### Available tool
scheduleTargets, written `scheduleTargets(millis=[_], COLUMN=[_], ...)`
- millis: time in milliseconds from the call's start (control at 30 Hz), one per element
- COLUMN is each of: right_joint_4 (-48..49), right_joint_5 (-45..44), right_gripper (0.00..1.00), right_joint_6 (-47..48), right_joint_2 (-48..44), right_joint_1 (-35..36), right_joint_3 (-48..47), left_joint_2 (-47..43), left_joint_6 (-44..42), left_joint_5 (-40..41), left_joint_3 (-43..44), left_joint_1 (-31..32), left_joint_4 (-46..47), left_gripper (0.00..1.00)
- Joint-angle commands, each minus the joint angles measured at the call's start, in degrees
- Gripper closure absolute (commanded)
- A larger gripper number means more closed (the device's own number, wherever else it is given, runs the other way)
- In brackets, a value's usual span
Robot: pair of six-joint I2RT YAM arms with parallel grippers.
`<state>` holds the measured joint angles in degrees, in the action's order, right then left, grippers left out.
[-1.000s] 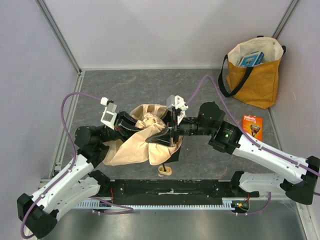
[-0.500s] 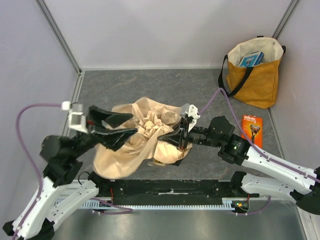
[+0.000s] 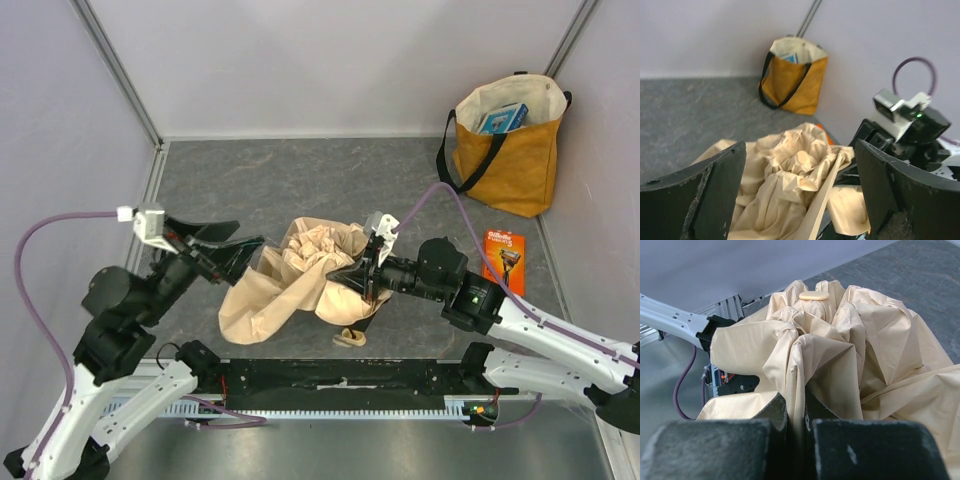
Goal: Put away the umbrella
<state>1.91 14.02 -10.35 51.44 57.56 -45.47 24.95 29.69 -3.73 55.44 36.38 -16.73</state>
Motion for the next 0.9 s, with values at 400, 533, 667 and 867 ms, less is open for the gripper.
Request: scheduleTargets(millis=[400,533,667,867], right_joint_4=[4.2,5.2,5.6,6.2], right_joint_5=[2.8,5.2,7.8,8.1], right_gripper=[1.0,1.0,1.0,1.0], right_joint_6=[3.4,2.6,2.2,2.1], right_joint_2=[-1.6,-0.6,0.5,1.4], right_joint_1=[0.0,0.1,0.0,0.1], right_joint_3=[-6.0,-6.5,-7.1,-7.2], left_joint_2=[11.0,15.9,20.2,24.4], left_joint_6=[9.8,12.3,14.0,16.4], left_joint_5=[-29.2,-32.1,-31.9,-34.8], left_joint_3=[-14.4,-14.9,-14.6,-14.0], left_joint_1=[0.0,0.0,0.0,0.1], left_joint_4=[26.3,33.3,37.4,43.2], left_gripper=[0.04,0.04,0.06,0.57])
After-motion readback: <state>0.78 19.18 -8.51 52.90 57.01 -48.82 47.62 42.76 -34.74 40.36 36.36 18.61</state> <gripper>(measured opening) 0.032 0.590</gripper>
